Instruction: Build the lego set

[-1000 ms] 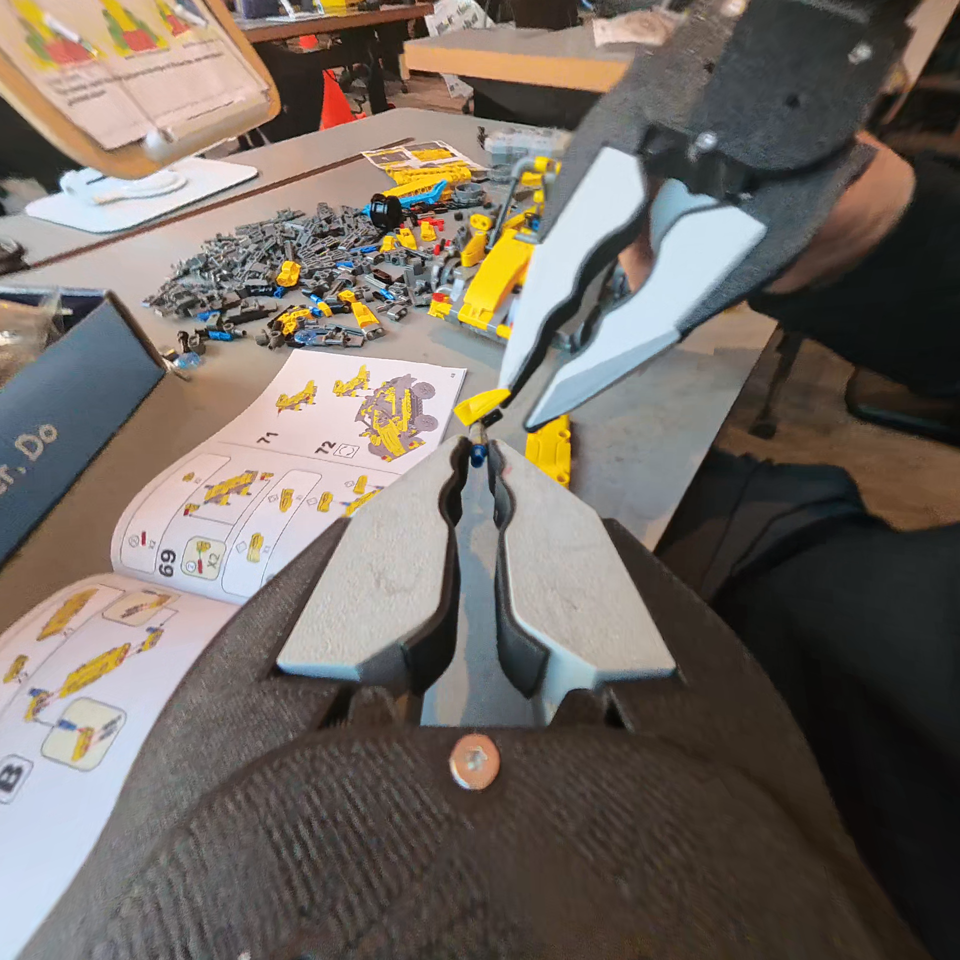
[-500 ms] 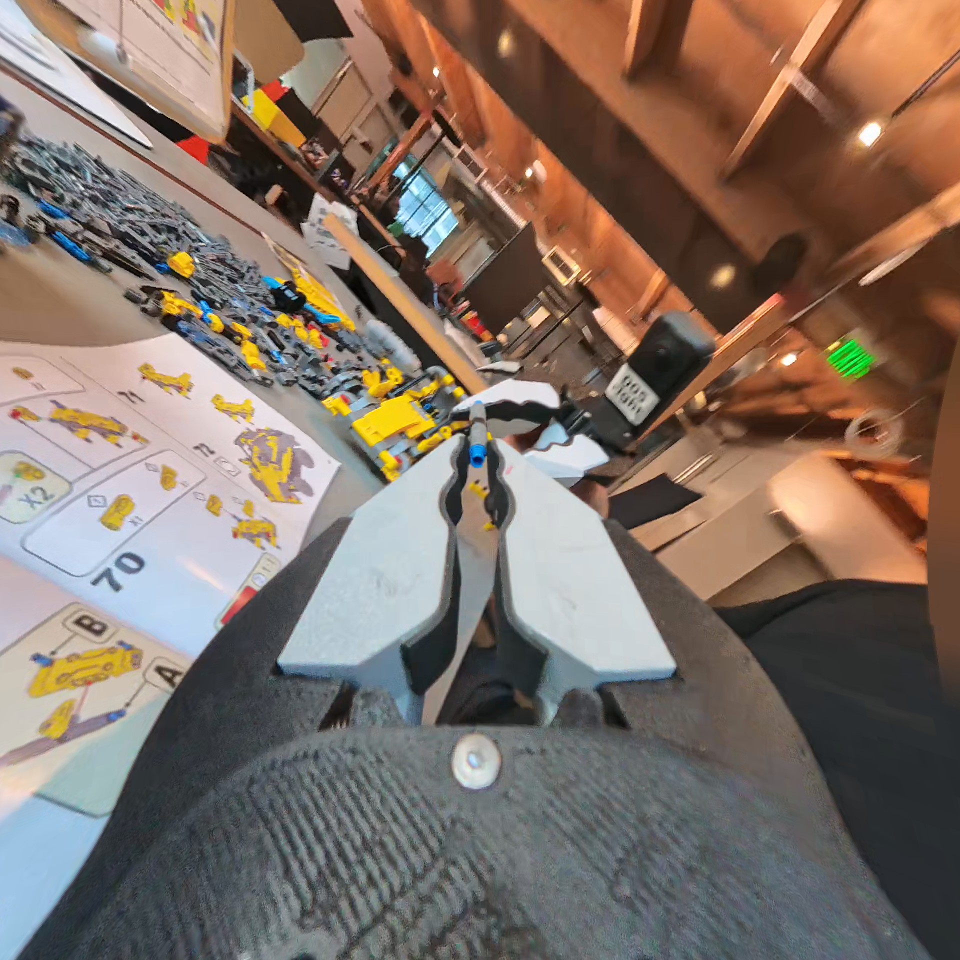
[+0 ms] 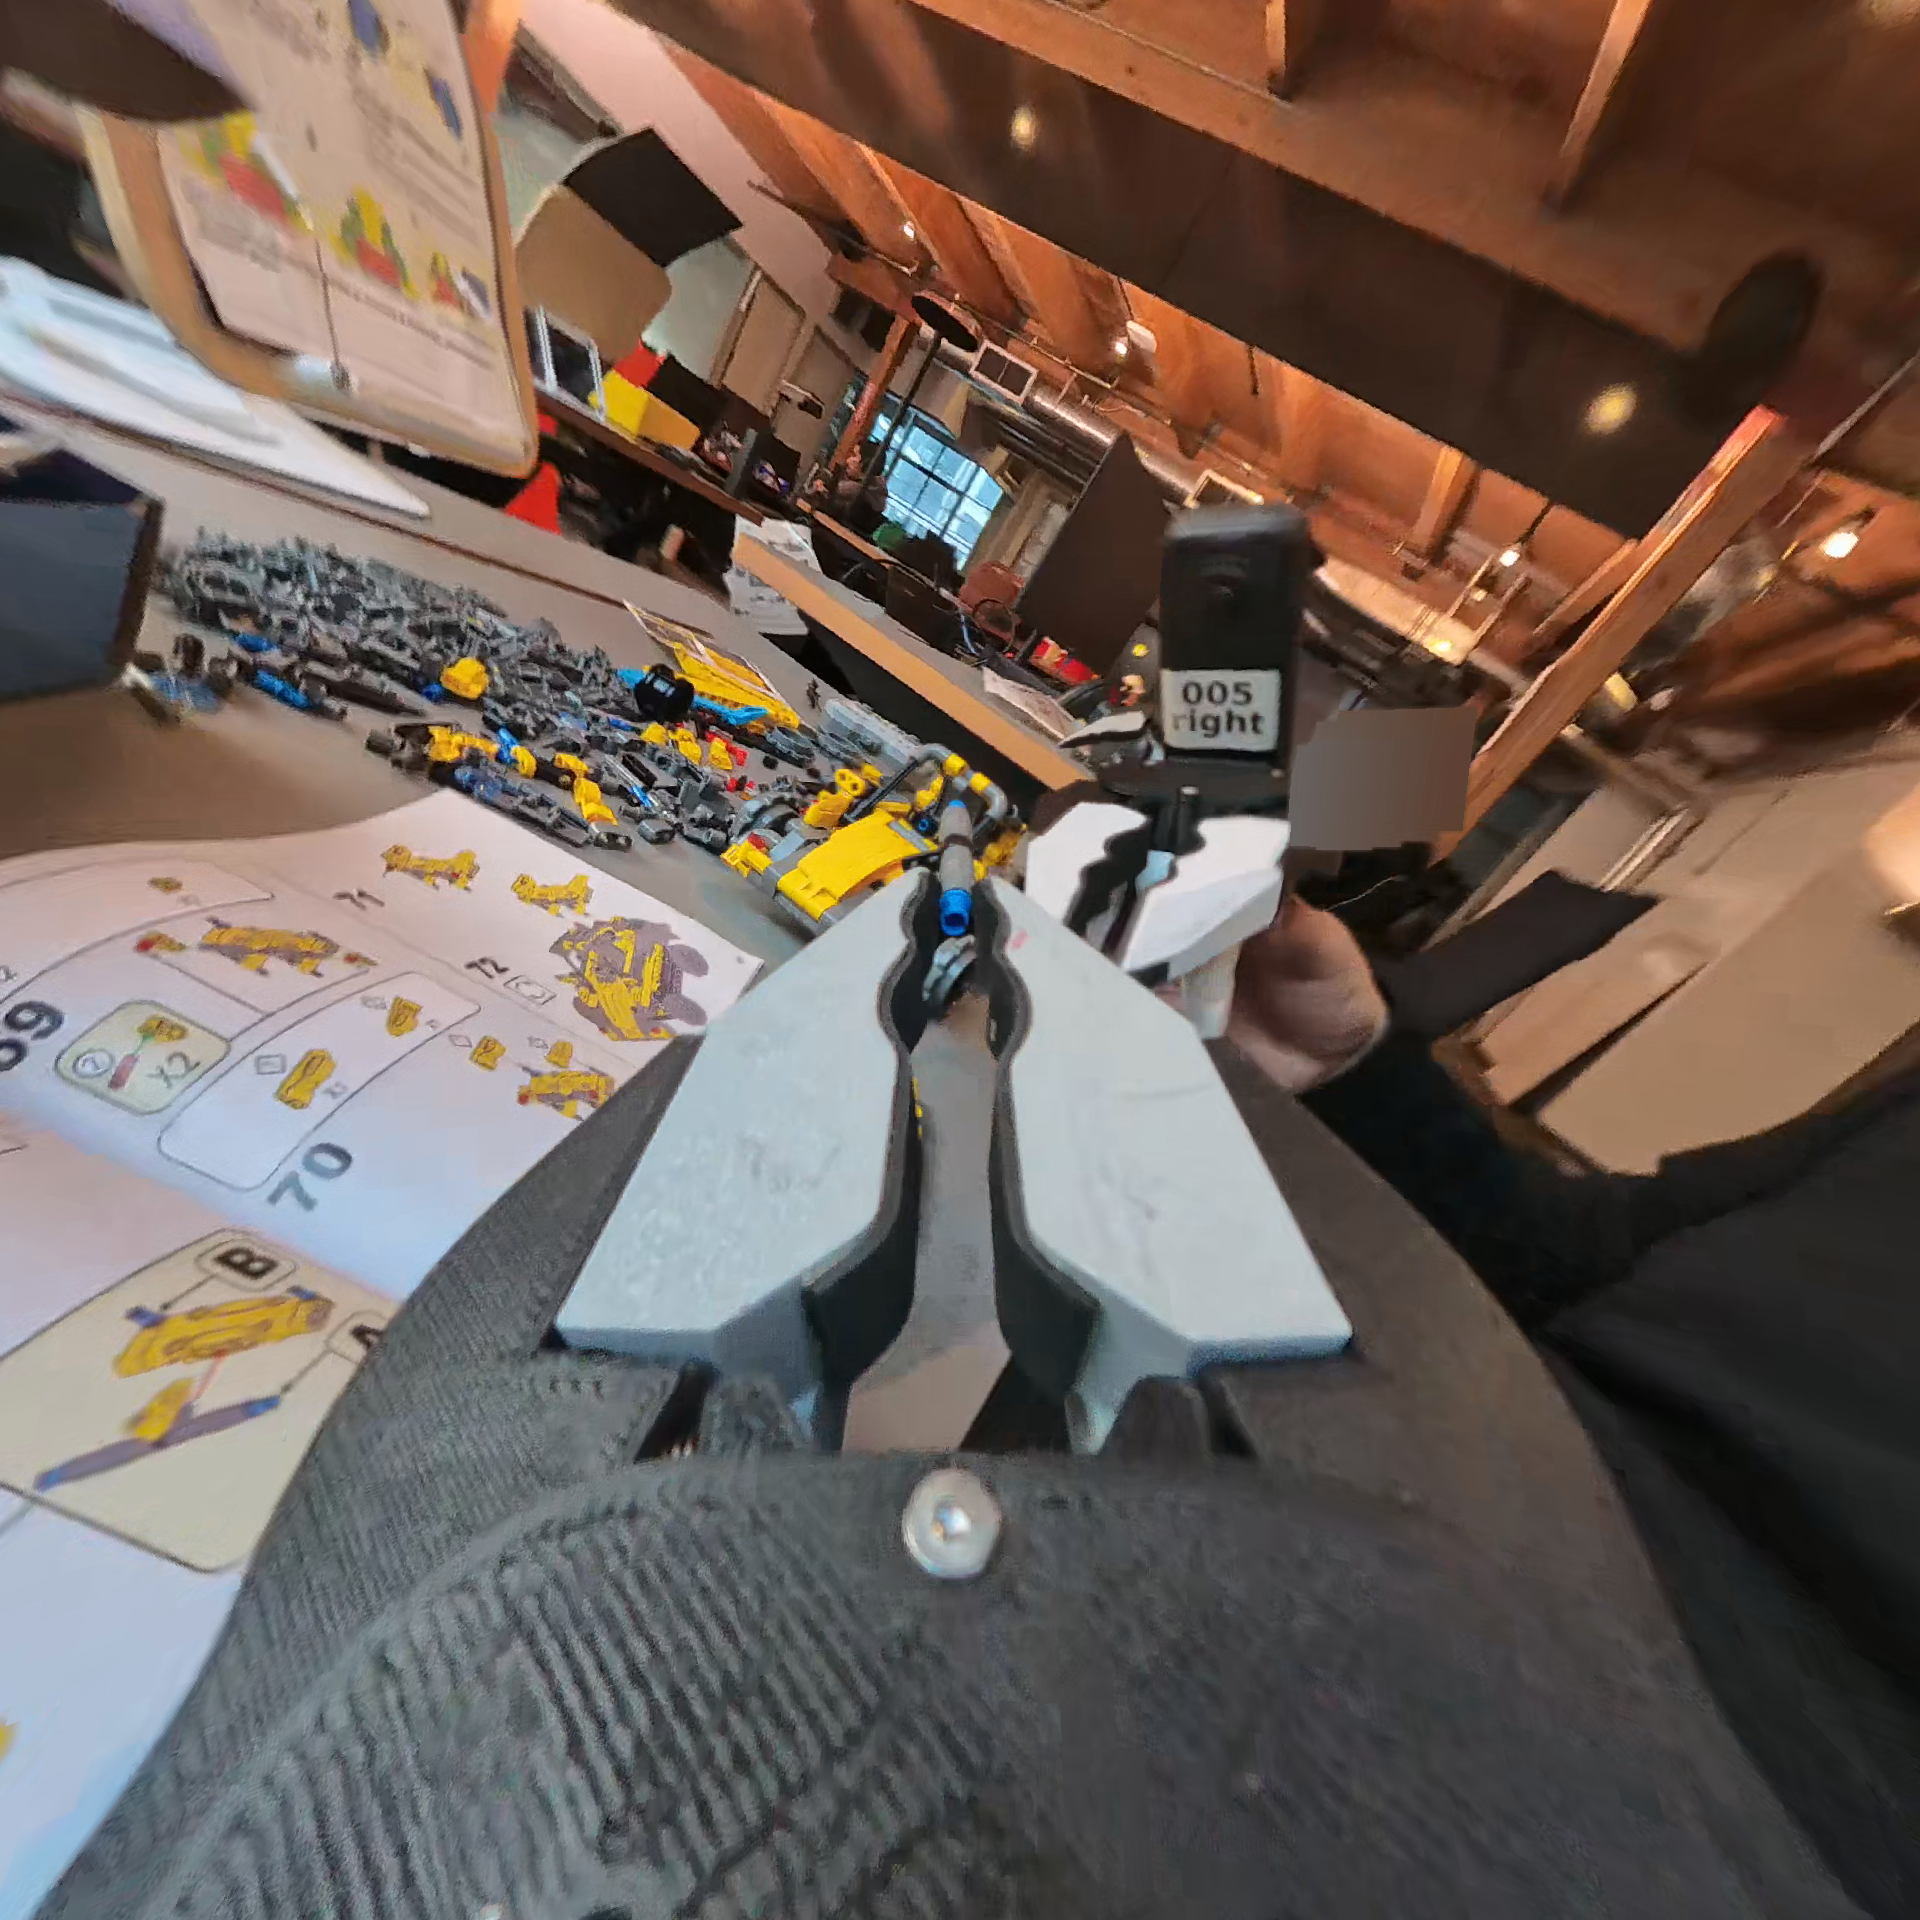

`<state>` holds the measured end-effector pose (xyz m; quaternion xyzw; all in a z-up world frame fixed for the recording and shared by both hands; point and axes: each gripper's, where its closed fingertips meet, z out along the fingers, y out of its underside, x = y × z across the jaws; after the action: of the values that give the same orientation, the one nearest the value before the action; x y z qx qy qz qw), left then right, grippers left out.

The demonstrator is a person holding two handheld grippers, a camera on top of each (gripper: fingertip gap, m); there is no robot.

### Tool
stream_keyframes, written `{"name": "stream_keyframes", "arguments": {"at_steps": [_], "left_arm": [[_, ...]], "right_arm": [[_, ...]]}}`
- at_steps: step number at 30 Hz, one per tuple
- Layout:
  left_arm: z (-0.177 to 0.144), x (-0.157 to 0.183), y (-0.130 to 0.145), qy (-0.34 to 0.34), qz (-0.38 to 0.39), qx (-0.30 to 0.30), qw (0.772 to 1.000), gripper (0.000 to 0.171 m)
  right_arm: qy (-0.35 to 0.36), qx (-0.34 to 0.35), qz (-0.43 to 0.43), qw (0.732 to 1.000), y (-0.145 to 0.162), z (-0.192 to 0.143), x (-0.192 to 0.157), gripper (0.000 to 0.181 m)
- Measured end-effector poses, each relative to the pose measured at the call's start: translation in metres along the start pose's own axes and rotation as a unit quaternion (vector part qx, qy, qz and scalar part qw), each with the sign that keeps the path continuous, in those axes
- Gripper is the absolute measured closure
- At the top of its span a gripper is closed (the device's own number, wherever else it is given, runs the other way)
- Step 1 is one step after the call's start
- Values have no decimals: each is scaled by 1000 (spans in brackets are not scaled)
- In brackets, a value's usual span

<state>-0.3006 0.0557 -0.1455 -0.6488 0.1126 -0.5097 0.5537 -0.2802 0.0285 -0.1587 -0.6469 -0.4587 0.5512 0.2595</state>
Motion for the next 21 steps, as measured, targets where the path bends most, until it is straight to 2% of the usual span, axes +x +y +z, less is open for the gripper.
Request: {"name": "stream_keyframes", "arguments": {"at_steps": [2,6,10,16,21], "left_arm": [[-1,12,11,-11,56,1,998,168],[-8,37,25,-15,172,6,985,168],[-11,53,24,2,220,8,975,169],[-10,43,30,-2,225,-9,974,168],[-15,37,20,-20,242,8,970,168]], "right_arm": [[-21,19,39,999,1,2,-6,161],[-86,38,104,990,8,3,-19,162],[-89,24,113,989,24,6,-14,162],[-61,4,30,998,31,5,-7,161],[6,-61,-79,995,46,11,7,162]]}}
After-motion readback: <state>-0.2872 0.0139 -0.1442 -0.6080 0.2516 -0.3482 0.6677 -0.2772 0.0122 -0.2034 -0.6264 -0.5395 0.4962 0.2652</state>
